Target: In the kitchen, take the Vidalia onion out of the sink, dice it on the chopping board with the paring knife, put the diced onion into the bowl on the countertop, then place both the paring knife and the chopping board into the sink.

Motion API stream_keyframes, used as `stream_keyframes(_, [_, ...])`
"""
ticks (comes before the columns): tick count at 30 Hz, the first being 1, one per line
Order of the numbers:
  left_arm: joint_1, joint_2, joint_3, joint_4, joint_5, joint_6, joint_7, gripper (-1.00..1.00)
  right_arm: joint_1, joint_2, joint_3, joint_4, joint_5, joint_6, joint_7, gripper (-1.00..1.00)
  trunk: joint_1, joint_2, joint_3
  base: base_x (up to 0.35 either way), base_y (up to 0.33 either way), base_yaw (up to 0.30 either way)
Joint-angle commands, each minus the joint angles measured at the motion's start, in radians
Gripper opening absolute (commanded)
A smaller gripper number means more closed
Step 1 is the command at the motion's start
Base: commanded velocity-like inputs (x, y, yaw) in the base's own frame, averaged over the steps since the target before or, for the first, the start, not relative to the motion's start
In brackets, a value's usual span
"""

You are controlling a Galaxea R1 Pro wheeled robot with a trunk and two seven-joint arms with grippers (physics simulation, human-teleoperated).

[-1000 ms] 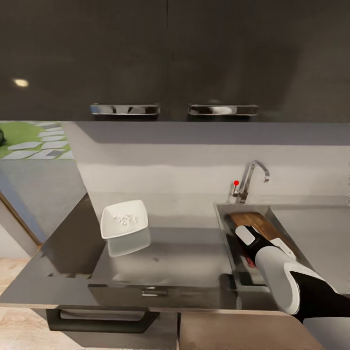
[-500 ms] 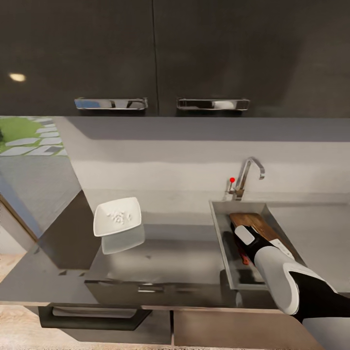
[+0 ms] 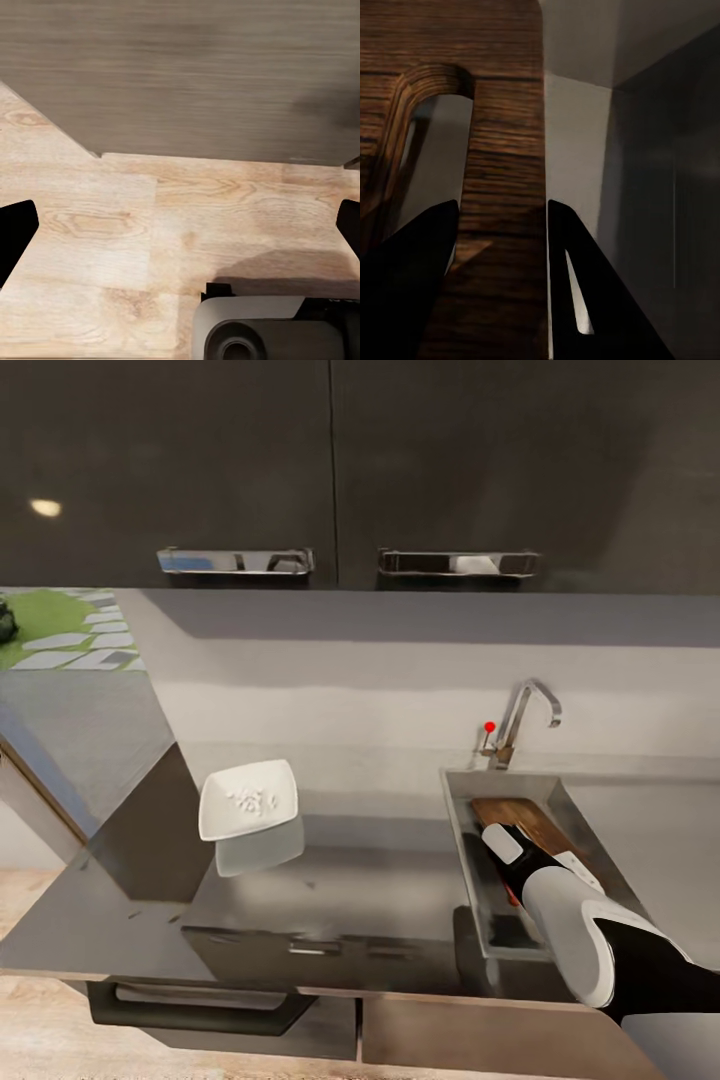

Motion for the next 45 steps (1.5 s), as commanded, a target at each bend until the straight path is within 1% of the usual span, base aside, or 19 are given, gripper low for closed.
stream_keyframes(1, [0.000,0.001,-0.002,-0.001,0.010,-0.002,0.001,1.00,0.000,0.000,0.006,-0.001,-0.010,-0.010,-0.001,-1.00,0.000,-0.002,-0.003,0.006,0.000,0.071])
stream_keyframes(5, [0.000,0.000,-0.002,-0.001,0.010,-0.002,0.001,1.00,-0.001,0.000,0.006,-0.001,-0.011,-0.010,0.001,-1.00,0.000,-0.002,-0.010,0.002,0.000,0.044])
stream_keyframes(10, [0.000,0.000,-0.002,-0.001,0.010,-0.002,0.001,1.00,0.000,-0.002,0.005,0.020,-0.014,-0.010,0.046,-1.00,0.000,-0.002,-0.018,0.000,0.000,0.004])
stream_keyframes(13, [0.000,0.000,-0.002,-0.001,0.010,-0.002,0.001,1.00,0.000,-0.003,0.004,0.032,-0.015,-0.010,0.056,-1.00,0.000,-0.002,-0.023,0.000,0.000,0.000])
stream_keyframes(21, [0.000,0.000,-0.002,-0.001,0.010,-0.002,0.001,1.00,0.000,-0.004,0.004,0.035,-0.017,-0.010,0.057,-1.00,0.000,-0.002,-0.034,0.000,0.000,0.000])
stream_keyframes(32, [0.000,0.000,-0.002,0.000,0.010,-0.002,0.001,1.00,0.000,-0.002,0.004,0.034,-0.019,-0.010,0.057,-1.00,0.000,-0.002,-0.035,0.000,0.000,0.000])
stream_keyframes(33, [0.000,0.000,-0.002,0.000,0.010,-0.002,0.001,1.00,0.000,-0.002,0.004,0.034,-0.019,-0.010,0.057,1.00,0.000,-0.002,-0.035,0.000,0.000,0.000])
stream_keyframes(45, [0.000,0.000,-0.002,0.000,0.010,-0.002,0.001,1.00,0.000,0.001,0.007,0.027,-0.018,-0.012,0.055,1.00,0.000,-0.002,-0.035,0.000,0.000,0.000])
